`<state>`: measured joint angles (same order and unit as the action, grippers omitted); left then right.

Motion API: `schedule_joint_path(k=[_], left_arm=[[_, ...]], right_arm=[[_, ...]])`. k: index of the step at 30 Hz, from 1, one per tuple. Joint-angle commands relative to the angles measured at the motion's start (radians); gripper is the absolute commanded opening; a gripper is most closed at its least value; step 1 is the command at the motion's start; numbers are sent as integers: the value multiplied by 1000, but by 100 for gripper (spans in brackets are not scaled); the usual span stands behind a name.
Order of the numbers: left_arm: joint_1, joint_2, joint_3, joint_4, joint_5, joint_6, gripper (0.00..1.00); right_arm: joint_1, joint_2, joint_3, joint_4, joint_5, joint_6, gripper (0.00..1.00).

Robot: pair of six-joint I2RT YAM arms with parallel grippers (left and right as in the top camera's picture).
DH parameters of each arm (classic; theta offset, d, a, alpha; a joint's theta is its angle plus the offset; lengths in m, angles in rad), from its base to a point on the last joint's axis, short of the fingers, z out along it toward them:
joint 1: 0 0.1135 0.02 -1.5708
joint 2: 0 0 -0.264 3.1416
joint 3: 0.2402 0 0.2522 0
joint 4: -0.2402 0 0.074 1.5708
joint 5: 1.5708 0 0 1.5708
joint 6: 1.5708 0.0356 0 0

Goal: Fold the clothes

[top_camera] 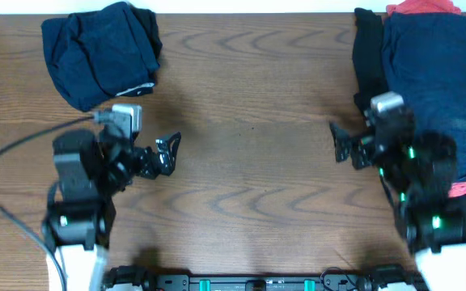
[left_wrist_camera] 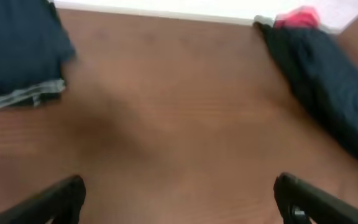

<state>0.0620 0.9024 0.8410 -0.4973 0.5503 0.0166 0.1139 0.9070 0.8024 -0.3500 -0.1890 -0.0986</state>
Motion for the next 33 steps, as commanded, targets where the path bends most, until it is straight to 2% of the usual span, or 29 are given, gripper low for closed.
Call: schedule_joint_path(k=[1,5,8,14,20,25,33], left_arm=[[-11,99,144,-100,5,101,98],[-42,213,278,-244,-117,122,98],[-64,283,336,-308,-143,126,98],[-80,385,336,-311,-130,125,98],[-80,493,336,-286,-87,125,98],[-80,573,336,-266,-87,124,98],[-80,629,336,-235,-87,124,98]], right_arm=[[-26,145,136,-87,-16,-3,99],[-52,323,283,-192,-141,-3,99],[-64,420,352,-210,-276,-4,99],[-109,496,361,-130,-256,39,99],[-305,506,361,-175,-123,214,99],[-558,513,361,-321,38,400,94],[-878,569,361,-402,61,409,88]])
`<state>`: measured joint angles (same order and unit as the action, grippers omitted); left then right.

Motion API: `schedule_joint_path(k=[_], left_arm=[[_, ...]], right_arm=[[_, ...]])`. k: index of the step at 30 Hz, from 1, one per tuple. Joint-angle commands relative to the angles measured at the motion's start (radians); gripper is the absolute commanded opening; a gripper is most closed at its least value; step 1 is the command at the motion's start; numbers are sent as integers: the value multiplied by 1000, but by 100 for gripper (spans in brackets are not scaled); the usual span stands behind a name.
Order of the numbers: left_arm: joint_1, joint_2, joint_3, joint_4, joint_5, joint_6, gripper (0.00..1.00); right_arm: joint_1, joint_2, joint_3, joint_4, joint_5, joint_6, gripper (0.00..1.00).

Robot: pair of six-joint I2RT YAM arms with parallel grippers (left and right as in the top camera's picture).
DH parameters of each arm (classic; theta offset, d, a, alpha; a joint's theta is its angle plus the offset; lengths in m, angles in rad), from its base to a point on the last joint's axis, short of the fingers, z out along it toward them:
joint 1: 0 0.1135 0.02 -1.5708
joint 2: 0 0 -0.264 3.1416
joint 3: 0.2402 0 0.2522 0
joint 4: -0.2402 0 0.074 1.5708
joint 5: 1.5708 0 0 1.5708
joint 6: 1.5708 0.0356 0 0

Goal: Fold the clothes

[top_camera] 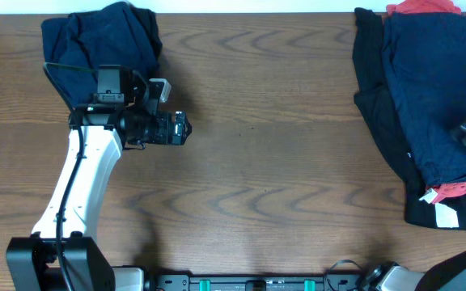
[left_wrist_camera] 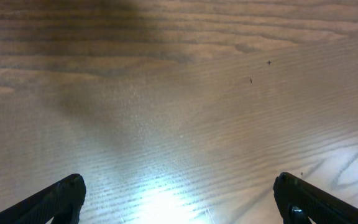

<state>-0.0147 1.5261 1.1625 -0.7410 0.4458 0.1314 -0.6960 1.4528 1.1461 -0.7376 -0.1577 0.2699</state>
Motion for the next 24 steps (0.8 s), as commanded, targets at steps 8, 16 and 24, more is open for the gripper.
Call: schedule_joint_path(k=[8,16,24], left_arm=[[-3,6,15,17,17,10,98],[-3,6,15,17,17,10,98],[-3,6,14,16,17,10,98]], right_arm=[[-150,103,17,-5,72,5,87],[-152,216,17,48,109,-49,81],[-153,314,17,131,178,-77,74]])
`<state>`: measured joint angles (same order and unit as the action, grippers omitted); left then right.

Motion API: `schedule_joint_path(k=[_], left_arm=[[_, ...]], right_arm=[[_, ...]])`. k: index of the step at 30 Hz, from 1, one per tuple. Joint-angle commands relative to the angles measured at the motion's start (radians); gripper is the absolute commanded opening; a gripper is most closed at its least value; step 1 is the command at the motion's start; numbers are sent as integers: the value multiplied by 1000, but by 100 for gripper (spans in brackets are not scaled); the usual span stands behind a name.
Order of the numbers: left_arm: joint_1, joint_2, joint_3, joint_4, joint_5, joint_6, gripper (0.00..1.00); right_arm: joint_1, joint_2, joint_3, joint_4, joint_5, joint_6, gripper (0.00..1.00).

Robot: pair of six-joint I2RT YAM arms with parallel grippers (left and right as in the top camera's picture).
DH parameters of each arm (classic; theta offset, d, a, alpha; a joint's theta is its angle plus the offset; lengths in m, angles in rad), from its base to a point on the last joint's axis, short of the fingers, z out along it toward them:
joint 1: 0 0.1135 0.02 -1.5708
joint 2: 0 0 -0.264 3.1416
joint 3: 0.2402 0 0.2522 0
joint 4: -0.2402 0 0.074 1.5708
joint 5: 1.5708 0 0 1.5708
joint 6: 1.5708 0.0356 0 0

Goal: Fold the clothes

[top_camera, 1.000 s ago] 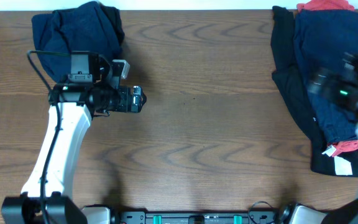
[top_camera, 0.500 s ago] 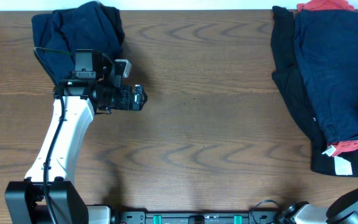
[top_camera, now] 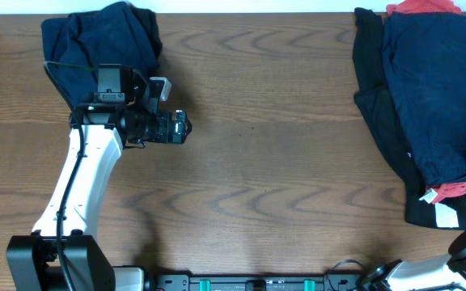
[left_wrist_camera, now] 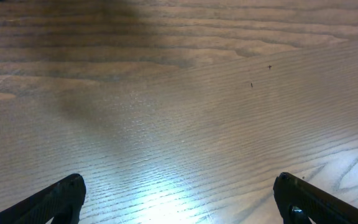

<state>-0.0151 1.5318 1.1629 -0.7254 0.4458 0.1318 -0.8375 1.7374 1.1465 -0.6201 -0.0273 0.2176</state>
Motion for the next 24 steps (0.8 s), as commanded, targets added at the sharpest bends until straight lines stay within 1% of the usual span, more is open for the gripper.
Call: schedule_joint_path(k=[1,3,5,6,9,10,17,21,24], left_arm=[[-3,0,13,0,17,10,98],[-3,0,13,0,17,10,98],[-3,0,13,0,17,10,98],[-3,0,13,0,17,10,98],[-3,0,13,0,17,9,98],[-3,0,13,1,17,9,98],[-1,-11,14,2,15,1,98],[18,-62,14,2,13,-34,98],[56,-136,22,2,13,-74,98]], right_arm=[[-13,39,17,26,48,-29,73],[-16,61,17,50,47,-34,69],[-17,80,17,76,46,-40,62],[-17,87,17,86,45,-40,52],[-17,86,17,110,37,-39,8],[-17,84,18,117,23,-39,1],[14,-13,39,118,-130,-39,1],[95,-114,101,74,-233,-40,1],[214,-202,158,33,-331,-39,1]])
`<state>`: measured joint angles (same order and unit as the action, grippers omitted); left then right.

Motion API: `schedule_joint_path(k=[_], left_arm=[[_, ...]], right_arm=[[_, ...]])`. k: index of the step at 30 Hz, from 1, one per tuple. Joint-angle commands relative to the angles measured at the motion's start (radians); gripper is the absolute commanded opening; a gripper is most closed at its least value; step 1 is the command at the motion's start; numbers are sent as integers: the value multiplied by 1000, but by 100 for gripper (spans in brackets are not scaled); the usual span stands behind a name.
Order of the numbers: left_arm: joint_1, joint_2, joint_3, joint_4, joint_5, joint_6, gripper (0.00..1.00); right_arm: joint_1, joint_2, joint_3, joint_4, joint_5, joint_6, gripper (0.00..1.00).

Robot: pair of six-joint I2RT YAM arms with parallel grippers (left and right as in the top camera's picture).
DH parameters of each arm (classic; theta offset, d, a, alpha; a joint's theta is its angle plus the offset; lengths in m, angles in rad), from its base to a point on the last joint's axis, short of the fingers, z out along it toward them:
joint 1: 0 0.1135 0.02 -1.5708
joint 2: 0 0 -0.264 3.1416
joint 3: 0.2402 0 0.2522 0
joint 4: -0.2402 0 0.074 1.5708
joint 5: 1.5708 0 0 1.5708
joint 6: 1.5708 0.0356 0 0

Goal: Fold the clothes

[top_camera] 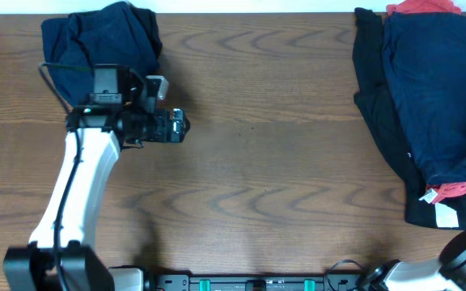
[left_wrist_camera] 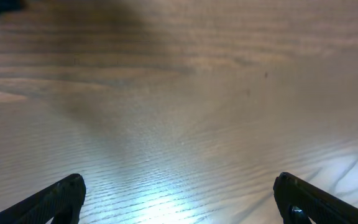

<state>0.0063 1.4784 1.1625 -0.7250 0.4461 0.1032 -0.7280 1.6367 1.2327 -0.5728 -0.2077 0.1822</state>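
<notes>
A crumpled dark navy garment (top_camera: 99, 48) lies at the table's back left. On the right is a pile of clothes: a navy piece (top_camera: 431, 81) on a black one (top_camera: 372, 81), with red cloth (top_camera: 457, 188) peeking out. My left gripper (top_camera: 176, 127) hovers just right of and below the back-left garment, apart from it. In the left wrist view its fingers (left_wrist_camera: 61, 199) stand wide open over bare wood with nothing between them. The right gripper is out of view; only a dark blur of that arm shows at the right edge over the pile.
The brown wooden table (top_camera: 257, 178) stretches between the two lots of clothes. A white label (top_camera: 443, 217) sticks out at the pile's front end. The left arm's white link (top_camera: 75, 194) runs from the front left up toward the gripper.
The left arm has shifted a little to the left, with its gripper still open over bare wood. The dark bit of the right arm at the right edge now sits slightly farther back.
At first both arms were near the front with open grippers facing each other over the table's middle. Then the left arm was stretched out beside the back-left navy garment and the right arm was at the right edge by the pile. Both have stayed about there.
</notes>
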Motion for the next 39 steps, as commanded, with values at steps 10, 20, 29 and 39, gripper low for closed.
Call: schedule_joint_path(k=[10,20,29,39], left_arm=[[205,-328,29,-4,13,-132,98],[286,-387,29,-53,13,-131,98],[318,-386,29,-58,6,-131,98],[318,-356,29,-51,-7,-131,98]], right_arm=[[750,-192,97,27,-182,38,1],[1314,57,97,188,-102,95,1],[1488,198,97,230,-141,137,1],[1601,196,97,272,-215,135,1]])
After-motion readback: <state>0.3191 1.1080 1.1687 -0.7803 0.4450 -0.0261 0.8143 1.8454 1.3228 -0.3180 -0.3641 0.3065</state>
